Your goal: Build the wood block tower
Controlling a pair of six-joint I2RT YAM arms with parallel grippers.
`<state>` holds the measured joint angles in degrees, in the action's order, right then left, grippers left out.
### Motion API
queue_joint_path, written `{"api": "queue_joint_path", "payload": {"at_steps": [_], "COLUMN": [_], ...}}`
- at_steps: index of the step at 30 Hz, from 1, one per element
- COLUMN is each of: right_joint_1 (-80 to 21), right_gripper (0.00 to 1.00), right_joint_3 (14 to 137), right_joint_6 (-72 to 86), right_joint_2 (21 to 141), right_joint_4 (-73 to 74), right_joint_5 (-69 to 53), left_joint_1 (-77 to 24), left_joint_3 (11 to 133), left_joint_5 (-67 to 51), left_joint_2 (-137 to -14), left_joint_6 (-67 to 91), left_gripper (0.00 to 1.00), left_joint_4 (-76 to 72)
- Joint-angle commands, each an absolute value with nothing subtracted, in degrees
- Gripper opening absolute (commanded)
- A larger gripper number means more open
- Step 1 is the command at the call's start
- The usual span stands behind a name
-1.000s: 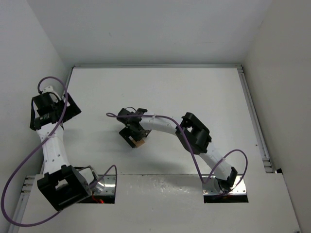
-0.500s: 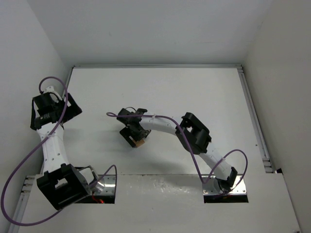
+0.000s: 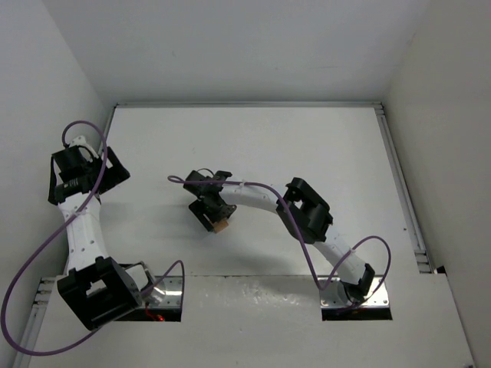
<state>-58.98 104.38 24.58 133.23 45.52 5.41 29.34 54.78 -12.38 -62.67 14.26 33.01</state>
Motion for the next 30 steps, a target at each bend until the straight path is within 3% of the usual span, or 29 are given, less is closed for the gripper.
{"api": "queue_joint_path", "payload": {"at_steps": [1, 5, 19, 29, 30], "right_joint_1": [-59.0, -59.1, -59.1, -59.2, -59.2], "right_gripper": [0.7, 0.62, 0.5, 0.18, 0.1], "right_joint_3": [106.3, 106.0, 106.3, 104.5, 104.2], "right_joint_6": [25.8, 25.8, 25.4, 22.3, 21.7], "right_joint_2": [133.9, 134.0, 134.3, 131.4, 130.3], "right_joint_4": [45.0, 45.1, 44.9, 45.1, 45.1], "right_joint_5": [5.4, 5.5, 5.2, 5.6, 5.5], "left_joint_1": [30.1, 30.1, 30.1, 30.1, 30.1], "left_joint_3": [54.6, 54.6, 54.1, 54.1, 54.1], "left_joint_5": [-13.4, -13.4, -14.0, -17.0, -17.1], "left_joint_2": [-62.5, -63.0, -63.0, -63.0, -63.0], "left_joint_6": [15.0, 15.0, 15.0, 13.0, 13.0], "left_gripper": [0.91, 0.91, 0.91, 0.91, 0.91], "left_joint_4": [31.6, 31.6, 31.6, 31.0, 31.0]}}
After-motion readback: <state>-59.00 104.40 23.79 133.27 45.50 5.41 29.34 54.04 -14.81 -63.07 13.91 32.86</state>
